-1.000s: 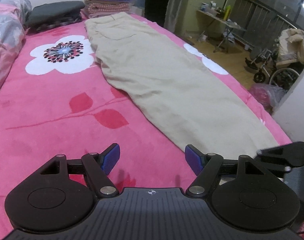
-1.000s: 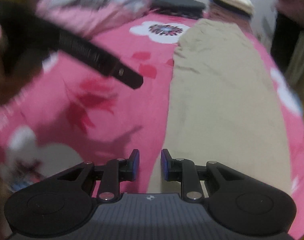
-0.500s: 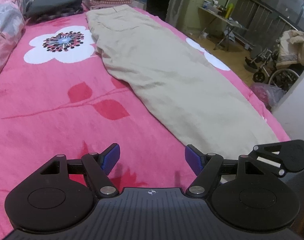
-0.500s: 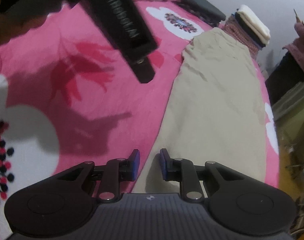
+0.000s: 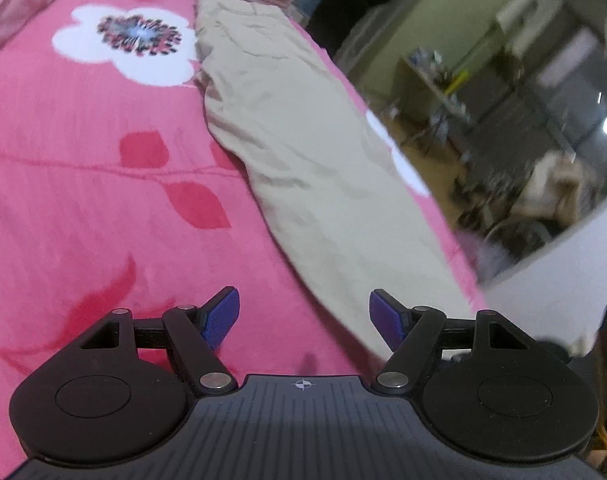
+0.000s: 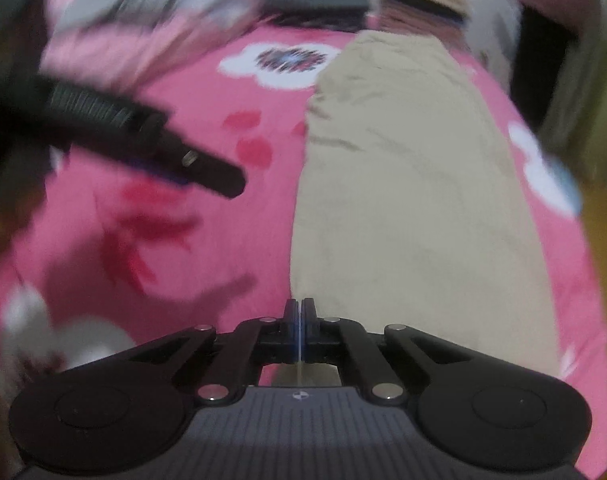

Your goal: Fold clothes

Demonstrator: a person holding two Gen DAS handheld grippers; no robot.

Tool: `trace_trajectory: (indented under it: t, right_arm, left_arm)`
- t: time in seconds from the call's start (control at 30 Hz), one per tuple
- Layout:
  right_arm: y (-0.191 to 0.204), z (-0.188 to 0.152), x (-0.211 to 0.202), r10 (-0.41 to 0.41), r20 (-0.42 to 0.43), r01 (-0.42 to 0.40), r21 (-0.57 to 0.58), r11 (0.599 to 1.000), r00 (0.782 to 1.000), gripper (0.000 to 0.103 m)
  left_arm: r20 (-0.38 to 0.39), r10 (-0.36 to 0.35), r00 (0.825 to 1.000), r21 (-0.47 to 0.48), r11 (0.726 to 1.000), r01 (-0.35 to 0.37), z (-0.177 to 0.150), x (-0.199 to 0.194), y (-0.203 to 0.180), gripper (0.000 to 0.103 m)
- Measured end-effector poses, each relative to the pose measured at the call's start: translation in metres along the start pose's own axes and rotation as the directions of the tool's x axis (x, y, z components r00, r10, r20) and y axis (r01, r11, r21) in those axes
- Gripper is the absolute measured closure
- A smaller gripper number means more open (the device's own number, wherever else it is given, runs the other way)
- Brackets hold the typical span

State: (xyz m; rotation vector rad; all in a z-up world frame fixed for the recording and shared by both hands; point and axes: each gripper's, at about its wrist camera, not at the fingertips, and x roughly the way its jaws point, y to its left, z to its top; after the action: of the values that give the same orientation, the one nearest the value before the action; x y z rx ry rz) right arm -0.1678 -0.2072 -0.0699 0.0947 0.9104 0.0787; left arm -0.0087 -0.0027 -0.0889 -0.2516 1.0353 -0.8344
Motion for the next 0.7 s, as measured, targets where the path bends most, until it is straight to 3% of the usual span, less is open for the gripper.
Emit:
trace_trajectory:
  t: [0.17, 0.27, 0.5, 0.7]
  right_arm:
    - [-0.032, 0.001, -0.009, 0.063, 0.040, -0.070, 0.208, 0.976, 0.997, 0.103]
    - [-0.042, -0.001, -0.011, 0.082, 0.059, -0.095, 0.261, 0.961, 0.995, 0.103]
    - [-0.047, 0.002, -0.007, 0.097, 0.068, -0.112, 0.275, 0.955, 0.993, 0.103]
    - [-0.042, 0.000, -0.005, 0.077, 0.067, -0.090, 0.216, 0.972, 0.995, 0.103]
  left_arm:
    - [0.029, -0.147, 0.989, -0.212, 0.966, 0.150, 0.003, 0.007, 0.027, 0.031]
    - [0.027, -0.201, 0.979, -0.266, 0.943, 0.201, 0.005, 0.020, 0.033, 0.031]
    - [-0.015, -0.276, 0.961, -0.338, 0.906, 0.255, 0.005, 0.061, 0.030, 0.032]
    - [-0.013, -0.315, 0.949, -0.344, 0.892, 0.292, 0.011, 0.075, 0.019, 0.041]
